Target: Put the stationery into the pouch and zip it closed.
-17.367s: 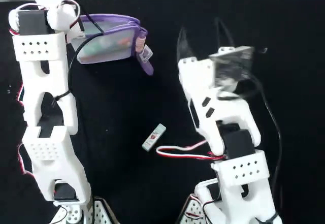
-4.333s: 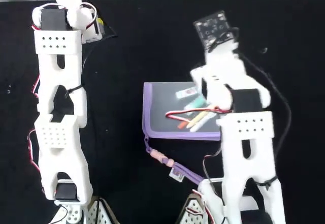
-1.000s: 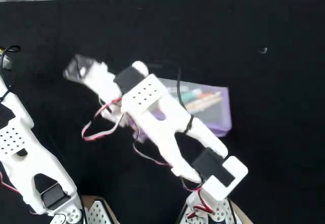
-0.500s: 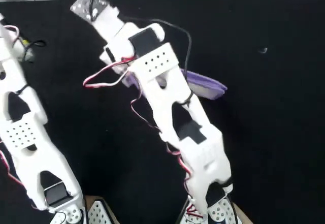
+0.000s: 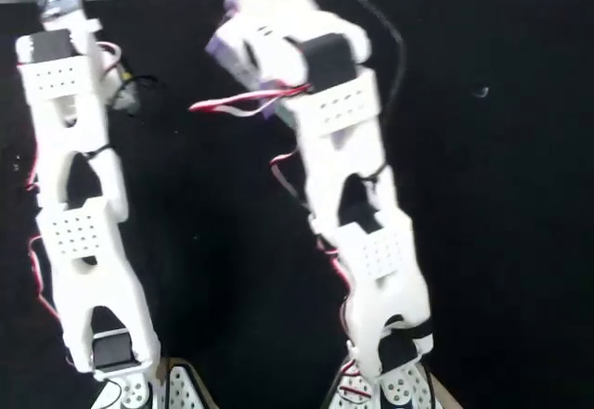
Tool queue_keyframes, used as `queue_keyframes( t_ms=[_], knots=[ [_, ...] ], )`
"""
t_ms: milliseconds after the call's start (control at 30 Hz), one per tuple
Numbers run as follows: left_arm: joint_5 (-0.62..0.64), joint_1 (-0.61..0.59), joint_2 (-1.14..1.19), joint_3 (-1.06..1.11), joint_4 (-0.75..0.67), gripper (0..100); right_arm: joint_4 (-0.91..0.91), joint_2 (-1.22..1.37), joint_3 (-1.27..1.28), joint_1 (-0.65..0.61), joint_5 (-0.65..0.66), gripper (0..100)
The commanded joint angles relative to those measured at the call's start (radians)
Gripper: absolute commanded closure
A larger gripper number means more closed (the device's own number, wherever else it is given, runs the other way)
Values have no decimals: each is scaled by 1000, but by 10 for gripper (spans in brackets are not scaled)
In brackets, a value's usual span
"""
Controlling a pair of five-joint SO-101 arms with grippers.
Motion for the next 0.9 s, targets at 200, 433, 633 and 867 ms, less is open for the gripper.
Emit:
queue_keyframes(
  t_ms=[200,433,633,867],
  knots=[
    [-17,191,-29,-19,6,833,29,-88,-107,272,-2,987],
    [-18,292,-29,-19,6,834,196,-102,-105,493,161,987],
    [-18,361,-29,-15,6,834,295,-108,-101,683,321,987],
    [-14,369,-18,-12,6,834,295,-88,-45,942,562,987]
  ],
)
